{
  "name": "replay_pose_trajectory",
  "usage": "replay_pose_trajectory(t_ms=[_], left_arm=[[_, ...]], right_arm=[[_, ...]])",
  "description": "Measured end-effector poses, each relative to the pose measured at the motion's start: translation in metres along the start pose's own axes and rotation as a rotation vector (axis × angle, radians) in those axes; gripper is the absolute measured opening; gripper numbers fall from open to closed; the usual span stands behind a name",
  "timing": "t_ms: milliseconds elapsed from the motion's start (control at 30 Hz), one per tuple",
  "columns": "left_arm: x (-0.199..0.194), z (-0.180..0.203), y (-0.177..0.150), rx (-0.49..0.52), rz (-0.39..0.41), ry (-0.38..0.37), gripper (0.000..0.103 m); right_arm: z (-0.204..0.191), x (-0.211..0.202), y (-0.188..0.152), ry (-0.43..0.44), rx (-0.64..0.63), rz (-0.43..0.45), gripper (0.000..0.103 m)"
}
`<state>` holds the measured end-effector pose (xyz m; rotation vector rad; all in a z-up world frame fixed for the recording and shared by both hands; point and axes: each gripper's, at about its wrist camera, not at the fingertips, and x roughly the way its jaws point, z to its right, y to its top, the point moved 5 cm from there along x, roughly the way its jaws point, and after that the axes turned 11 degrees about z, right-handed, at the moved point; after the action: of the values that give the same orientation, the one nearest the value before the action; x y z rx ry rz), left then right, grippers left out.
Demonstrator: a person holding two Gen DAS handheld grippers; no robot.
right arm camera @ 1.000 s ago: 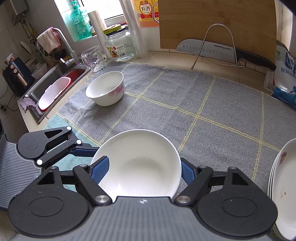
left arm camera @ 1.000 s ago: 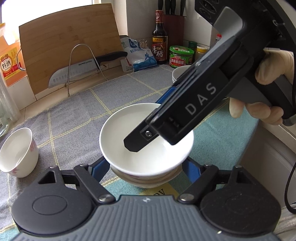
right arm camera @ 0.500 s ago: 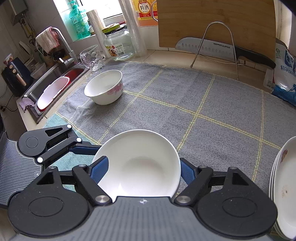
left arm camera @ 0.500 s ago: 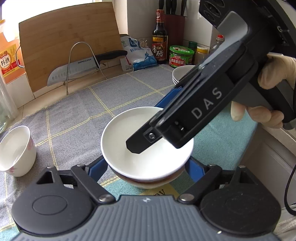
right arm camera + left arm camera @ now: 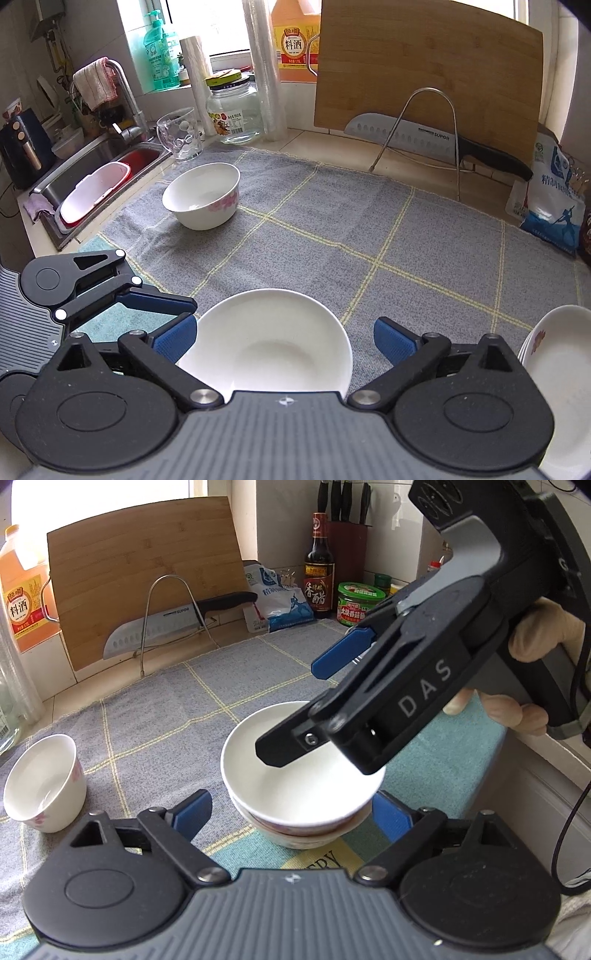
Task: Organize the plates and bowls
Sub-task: 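Open the right tool and lift it off the nested bowls, then move the right tool to the other pink-flower bowl's rim and close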
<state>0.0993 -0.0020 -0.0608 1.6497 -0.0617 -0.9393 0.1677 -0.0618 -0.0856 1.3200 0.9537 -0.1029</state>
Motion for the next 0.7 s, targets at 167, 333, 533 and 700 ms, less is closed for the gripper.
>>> replay_pose_trajectory(t_ms=[167,333,533,700], left_arm=[[-0.017,-0.014,0.002,-0.012,0.017,0.027,0.094],[-0.035,-0.036,0.0,-0.045,0.041,0.069,0.097],[-0.048,-0.067,-0.012,-0.078,0.041,0.16,0.097],[-0.05,-0.104,-0.024,-0.1,0.035,0.285,0.097]], right_arm=[[-0.015,-0.001,0.01,-0.03,-0.088,0.03,0.103],[-0.024,0.006,0.021,0.0,-0.094,0.025,0.103],[-0.041,0.022,0.034,-0.017,-0.174,0.012,0.103],[-0.058,0.038,0.049,0.002,-0.226,0.008,0.103]])
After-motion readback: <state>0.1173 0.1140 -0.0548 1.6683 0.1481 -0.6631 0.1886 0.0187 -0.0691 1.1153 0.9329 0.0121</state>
